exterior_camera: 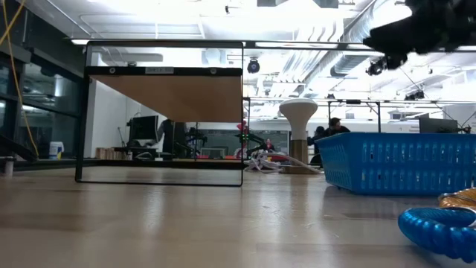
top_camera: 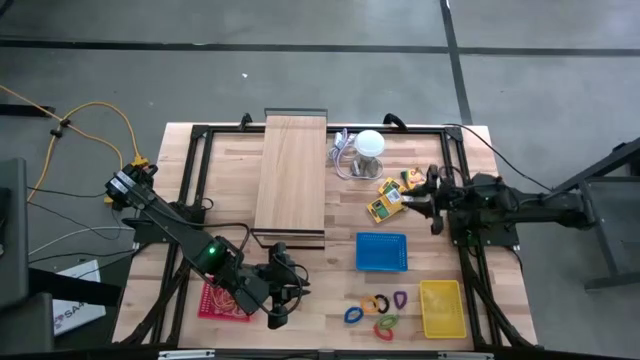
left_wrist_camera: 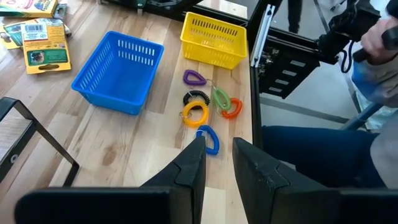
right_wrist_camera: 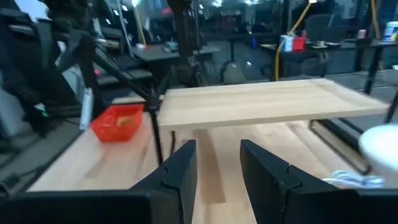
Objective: Pick & Place Office Desk Supplies
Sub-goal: Put the bottom yellow crayon box into the blue bin
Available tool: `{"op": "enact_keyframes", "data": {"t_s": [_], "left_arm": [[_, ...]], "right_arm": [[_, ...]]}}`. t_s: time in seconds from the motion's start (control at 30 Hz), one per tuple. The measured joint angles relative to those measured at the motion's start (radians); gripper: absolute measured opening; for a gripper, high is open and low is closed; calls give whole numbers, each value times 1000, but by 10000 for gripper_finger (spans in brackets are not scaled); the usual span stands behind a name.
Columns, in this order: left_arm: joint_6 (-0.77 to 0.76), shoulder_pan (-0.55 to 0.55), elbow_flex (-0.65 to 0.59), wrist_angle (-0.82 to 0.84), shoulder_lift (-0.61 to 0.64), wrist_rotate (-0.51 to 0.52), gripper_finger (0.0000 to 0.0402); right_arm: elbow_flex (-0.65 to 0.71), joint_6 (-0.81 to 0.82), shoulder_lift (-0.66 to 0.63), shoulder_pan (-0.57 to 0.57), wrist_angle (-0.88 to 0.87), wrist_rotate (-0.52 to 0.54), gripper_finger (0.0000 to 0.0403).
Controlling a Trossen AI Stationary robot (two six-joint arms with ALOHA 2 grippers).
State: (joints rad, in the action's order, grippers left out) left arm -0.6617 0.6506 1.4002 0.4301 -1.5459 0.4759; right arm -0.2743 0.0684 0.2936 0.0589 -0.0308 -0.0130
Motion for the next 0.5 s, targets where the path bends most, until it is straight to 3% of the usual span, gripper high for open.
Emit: {"op": "enact_keyframes", "data": {"t_s": [0.2,0.5], "left_arm": [[0,0,0,-15,0,0,77],[0,0,0,-17,0,0,77]], "right_arm": [[-164,-72,173,0,-150,14,111],[-211,-264,330,0,-163,-10,111]]}}
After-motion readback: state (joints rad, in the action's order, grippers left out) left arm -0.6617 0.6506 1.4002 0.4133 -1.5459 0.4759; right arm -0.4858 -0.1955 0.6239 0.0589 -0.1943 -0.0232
